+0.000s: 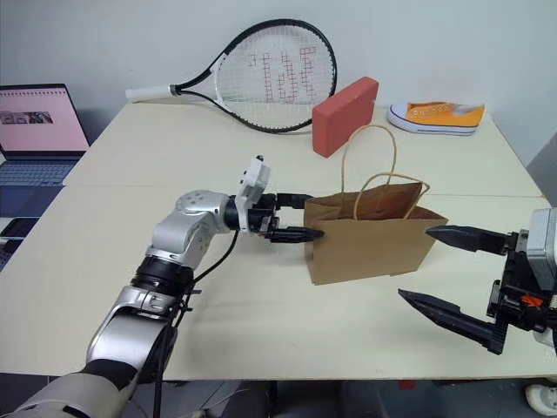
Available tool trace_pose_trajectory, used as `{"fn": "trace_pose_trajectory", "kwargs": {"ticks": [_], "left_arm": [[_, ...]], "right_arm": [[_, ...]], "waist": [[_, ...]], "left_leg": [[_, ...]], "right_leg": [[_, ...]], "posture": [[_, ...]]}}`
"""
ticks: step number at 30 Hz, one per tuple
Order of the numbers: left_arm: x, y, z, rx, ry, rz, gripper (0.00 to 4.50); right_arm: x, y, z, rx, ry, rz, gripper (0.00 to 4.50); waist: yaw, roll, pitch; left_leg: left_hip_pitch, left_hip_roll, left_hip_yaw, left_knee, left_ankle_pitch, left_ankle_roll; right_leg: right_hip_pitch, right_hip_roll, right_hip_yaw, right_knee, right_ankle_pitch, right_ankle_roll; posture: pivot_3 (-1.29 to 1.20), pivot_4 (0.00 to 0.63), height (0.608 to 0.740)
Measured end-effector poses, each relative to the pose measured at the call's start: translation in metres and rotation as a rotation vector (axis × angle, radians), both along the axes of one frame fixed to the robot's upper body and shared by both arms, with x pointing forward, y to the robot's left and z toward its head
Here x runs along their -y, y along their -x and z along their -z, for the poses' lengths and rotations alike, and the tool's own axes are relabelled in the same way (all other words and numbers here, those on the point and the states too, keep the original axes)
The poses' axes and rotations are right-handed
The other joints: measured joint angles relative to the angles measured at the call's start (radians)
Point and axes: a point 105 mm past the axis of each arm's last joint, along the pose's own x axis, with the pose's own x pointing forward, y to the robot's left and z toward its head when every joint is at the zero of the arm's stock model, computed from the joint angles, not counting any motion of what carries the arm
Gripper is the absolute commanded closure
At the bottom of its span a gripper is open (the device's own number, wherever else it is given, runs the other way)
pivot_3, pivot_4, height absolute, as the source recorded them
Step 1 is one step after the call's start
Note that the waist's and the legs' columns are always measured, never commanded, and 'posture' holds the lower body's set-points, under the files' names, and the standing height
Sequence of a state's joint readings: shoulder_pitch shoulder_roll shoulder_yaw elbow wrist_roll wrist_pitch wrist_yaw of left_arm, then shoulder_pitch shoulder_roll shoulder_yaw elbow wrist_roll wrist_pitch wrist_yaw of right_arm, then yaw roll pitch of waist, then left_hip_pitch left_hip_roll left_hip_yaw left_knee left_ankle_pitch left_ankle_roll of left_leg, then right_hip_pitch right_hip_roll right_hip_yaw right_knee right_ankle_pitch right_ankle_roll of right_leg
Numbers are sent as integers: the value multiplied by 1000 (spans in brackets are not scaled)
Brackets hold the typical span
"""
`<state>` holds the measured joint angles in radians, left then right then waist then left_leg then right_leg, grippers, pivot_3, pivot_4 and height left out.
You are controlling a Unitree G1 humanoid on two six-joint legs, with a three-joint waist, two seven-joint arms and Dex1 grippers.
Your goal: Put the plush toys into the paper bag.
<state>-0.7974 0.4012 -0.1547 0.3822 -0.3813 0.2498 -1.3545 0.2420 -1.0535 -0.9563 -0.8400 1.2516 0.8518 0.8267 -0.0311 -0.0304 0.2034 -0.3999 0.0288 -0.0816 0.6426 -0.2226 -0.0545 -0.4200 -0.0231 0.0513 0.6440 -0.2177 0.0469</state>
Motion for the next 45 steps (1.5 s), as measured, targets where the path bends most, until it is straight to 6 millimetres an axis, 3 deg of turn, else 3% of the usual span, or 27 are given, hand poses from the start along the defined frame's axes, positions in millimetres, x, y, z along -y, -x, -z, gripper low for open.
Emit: {"fn": "trace_pose_trajectory", "kwargs": {"ticks": [5,8,16,23,28,36,42,45], "left_arm": [[-30,1,19,23,-82,-127,45],[-54,2,18,64,-125,-219,45],[-138,30,17,120,-304,-573,45],[-172,54,12,98,-324,-756,45],[-184,59,2,103,-319,-816,45],[-187,61,1,94,-315,-831,45],[-183,61,-2,101,-304,-823,45],[-171,63,-5,102,-281,-776,45]], "right_arm": [[6,-12,2,5,46,1,0],[16,-20,4,-2,83,25,0],[72,-47,8,2,192,126,0],[100,-70,4,11,227,137,0],[102,-79,10,-16,224,122,0],[97,-89,14,-20,239,103,0],[96,-89,16,-17,234,105,0],[96,-88,17,-24,233,100,0]], "waist": [[0,0,0],[2,0,0],[0,0,0],[2,1,1],[-1,1,1],[-1,1,1],[-1,1,1],[1,1,1]], "left_leg": [[0,0,0,0,0,0],[0,0,1,0,0,0],[1,1,2,-1,0,-1],[1,2,4,1,0,-1],[2,2,5,1,0,-1],[1,2,5,-1,-1,-1],[1,2,5,-1,-1,-1],[1,2,5,0,-1,-1]], "right_leg": [[0,0,0,0,0,0],[0,0,0,0,0,0],[-1,-1,1,0,-1,-1],[-2,-1,0,-1,-2,-4],[-2,-1,1,0,-3,-4],[-3,-1,1,0,-3,-4],[-3,-1,1,0,-2,-4],[-2,-1,1,0,-3,-4]], "posture": [[0,150,740],[0,150,740],[0,150,740],[0,150,740],[0,150,740],[0,150,740],[0,150,740],[0,150,740]]}}
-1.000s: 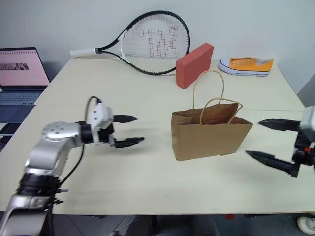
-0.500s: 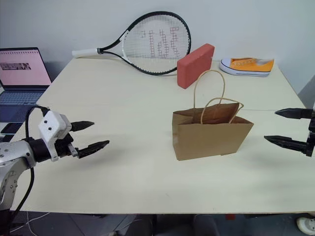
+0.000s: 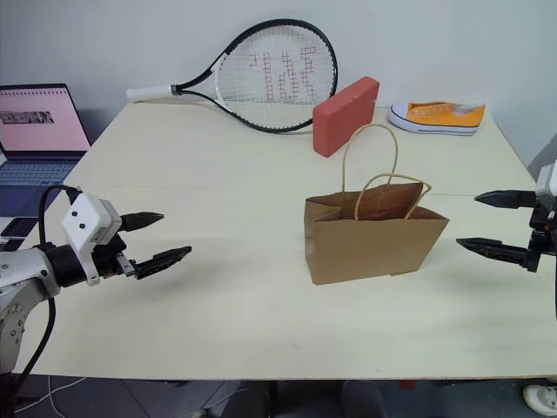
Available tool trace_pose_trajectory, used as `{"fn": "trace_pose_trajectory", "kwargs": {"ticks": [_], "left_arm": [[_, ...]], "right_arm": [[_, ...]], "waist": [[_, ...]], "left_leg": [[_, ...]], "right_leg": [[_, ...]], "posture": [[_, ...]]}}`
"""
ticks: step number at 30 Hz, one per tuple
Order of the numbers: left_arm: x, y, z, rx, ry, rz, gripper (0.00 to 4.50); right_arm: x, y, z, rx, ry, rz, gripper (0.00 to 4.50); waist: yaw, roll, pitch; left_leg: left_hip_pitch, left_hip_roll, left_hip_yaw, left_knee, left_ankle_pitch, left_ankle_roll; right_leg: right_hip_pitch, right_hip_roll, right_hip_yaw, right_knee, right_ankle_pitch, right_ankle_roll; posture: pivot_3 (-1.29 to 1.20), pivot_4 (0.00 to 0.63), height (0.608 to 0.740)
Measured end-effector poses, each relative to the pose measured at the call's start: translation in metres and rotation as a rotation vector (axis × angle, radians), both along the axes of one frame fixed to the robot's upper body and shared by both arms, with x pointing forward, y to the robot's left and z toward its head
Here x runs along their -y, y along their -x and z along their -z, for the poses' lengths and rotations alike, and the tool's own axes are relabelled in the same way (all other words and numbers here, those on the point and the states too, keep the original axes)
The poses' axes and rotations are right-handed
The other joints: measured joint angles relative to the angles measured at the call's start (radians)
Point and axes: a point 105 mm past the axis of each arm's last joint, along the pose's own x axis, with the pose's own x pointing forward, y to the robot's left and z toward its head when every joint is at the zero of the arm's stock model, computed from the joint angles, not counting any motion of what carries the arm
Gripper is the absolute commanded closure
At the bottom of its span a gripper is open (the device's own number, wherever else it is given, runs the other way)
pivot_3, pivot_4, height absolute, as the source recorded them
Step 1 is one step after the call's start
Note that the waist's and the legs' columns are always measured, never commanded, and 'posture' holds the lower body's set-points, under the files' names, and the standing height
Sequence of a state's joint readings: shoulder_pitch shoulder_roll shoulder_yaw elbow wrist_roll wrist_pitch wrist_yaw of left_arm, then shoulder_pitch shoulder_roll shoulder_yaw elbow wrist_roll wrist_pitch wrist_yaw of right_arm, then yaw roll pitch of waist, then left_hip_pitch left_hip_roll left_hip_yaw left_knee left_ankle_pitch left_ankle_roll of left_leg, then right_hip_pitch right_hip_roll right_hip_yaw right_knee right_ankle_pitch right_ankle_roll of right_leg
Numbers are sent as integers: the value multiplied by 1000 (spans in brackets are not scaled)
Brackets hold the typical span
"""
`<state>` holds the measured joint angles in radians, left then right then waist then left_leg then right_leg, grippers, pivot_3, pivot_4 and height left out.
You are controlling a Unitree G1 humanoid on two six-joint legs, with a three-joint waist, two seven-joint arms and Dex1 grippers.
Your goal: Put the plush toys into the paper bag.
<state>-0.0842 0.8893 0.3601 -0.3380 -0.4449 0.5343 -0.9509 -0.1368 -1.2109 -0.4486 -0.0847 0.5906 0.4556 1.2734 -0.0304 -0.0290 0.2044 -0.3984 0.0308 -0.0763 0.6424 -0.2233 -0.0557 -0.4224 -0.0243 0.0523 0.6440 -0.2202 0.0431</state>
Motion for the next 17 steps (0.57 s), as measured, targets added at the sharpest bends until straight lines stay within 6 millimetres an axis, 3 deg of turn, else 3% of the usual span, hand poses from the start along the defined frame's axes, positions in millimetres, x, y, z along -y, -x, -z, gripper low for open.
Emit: {"fn": "trace_pose_trajectory", "kwargs": {"ticks": [6,17], "left_arm": [[32,-1,-1,3,54,143,45],[32,-2,6,-27,50,133,45]], "right_arm": [[1,8,-1,-1,10,-9,0],[2,15,-3,6,8,-2,0]], "waist": [[0,0,0],[-4,0,0]], "left_leg": [[0,0,1,0,0,0],[3,-1,8,0,0,0]], "right_leg": [[0,1,2,0,0,0],[0,1,11,0,0,0]], "posture": [[0,150,740],[0,150,740]]}}
